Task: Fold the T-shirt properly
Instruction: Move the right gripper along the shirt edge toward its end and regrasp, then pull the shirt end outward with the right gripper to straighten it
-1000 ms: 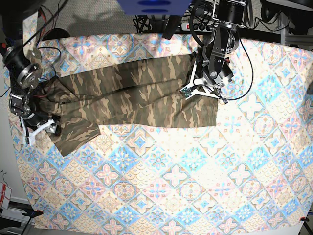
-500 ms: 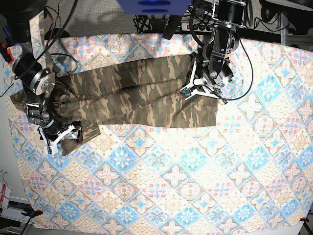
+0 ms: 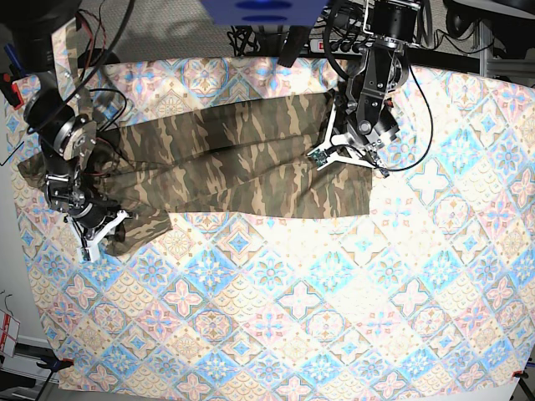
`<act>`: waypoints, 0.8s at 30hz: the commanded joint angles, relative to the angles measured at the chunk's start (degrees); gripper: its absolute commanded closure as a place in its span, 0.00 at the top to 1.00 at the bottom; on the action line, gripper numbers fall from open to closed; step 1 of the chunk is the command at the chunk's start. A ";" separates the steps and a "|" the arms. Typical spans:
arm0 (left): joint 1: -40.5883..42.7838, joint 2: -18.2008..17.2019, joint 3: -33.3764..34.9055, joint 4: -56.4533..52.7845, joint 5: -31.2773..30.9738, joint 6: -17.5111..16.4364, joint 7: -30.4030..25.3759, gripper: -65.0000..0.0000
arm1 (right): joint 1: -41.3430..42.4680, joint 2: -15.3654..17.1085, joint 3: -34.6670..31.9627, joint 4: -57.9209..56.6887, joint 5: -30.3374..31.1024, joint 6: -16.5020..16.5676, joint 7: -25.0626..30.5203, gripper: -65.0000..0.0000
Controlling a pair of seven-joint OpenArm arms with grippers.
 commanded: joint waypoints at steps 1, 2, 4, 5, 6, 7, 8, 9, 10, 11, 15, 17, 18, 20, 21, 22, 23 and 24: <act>-0.05 -0.10 0.01 -0.21 0.00 0.32 -0.26 0.00 | 1.16 0.63 -0.01 1.77 -0.02 0.28 -0.84 0.04; -0.05 -0.02 0.01 -0.21 0.00 0.32 -0.26 0.00 | 1.16 0.63 -0.01 2.91 -0.02 -0.42 -1.98 0.04; -0.67 -0.02 0.10 -0.21 0.00 0.32 -0.26 0.00 | 1.16 0.54 -0.09 6.69 -0.02 -2.27 -3.74 0.03; -0.67 -0.02 0.10 -0.21 0.00 0.32 -0.26 0.00 | 1.16 0.54 -0.18 8.54 -0.02 -2.62 -4.27 0.03; -0.67 -0.02 0.10 -0.21 0.00 0.32 -0.26 0.00 | 1.24 0.45 -0.18 10.91 -0.02 -2.62 -4.80 0.03; -0.67 -0.02 0.10 -0.21 0.00 0.32 -0.26 0.00 | 1.33 0.01 -0.62 12.75 -0.10 -2.62 -5.24 0.03; -0.67 -0.02 0.10 -0.21 0.00 0.32 -0.26 0.00 | 2.48 -0.95 -1.94 14.51 -0.10 -2.62 -5.85 0.03; -0.75 -0.02 0.10 -0.21 0.00 0.32 -0.26 0.00 | 3.18 -1.48 -3.43 15.48 -0.10 -2.62 -6.73 0.03; -0.75 -0.02 0.10 -0.21 0.00 0.32 -0.26 0.00 | 4.06 -1.75 -5.54 16.18 -0.10 -2.62 -7.87 0.03; -0.75 -0.02 0.10 -0.21 0.00 0.32 -0.26 0.00 | 4.76 -1.83 -7.13 16.62 -0.02 -2.71 -8.40 0.03; -0.75 -0.02 0.10 -0.21 -0.09 0.32 -0.26 0.00 | 8.01 -2.71 -11.17 16.89 -0.02 -2.88 -8.40 0.03; -0.75 -0.02 0.10 -0.21 -0.09 0.32 -0.26 0.00 | 9.86 -4.03 -11.79 16.89 -0.02 -2.88 -8.58 0.03; -0.75 -0.02 0.10 -0.21 -0.09 0.32 -0.26 0.00 | 10.48 -4.38 -11.79 16.89 -0.02 -2.88 -8.58 0.03; -0.75 -0.02 0.10 -0.21 -0.09 0.32 -0.26 0.00 | 11.97 -4.47 -12.49 16.89 -0.02 -2.88 -8.49 0.03; -0.75 -0.02 0.10 -0.21 -0.09 0.32 -0.26 0.00 | 12.50 -4.65 -12.93 16.89 -0.02 -2.88 -8.49 0.03; -0.75 -0.02 0.10 -0.21 -0.09 0.32 -0.26 0.00 | 13.11 -5.09 -13.54 16.97 -0.02 -2.88 -8.49 0.03; -0.75 -0.02 0.10 -0.21 -0.09 0.32 -0.26 0.00 | 13.46 -5.26 -13.98 17.68 -0.02 -2.88 -8.40 0.03; -0.75 -0.02 0.10 -0.21 -0.09 0.32 -0.26 0.00 | 13.46 -5.61 -14.33 19.00 -0.02 -2.88 -8.40 0.03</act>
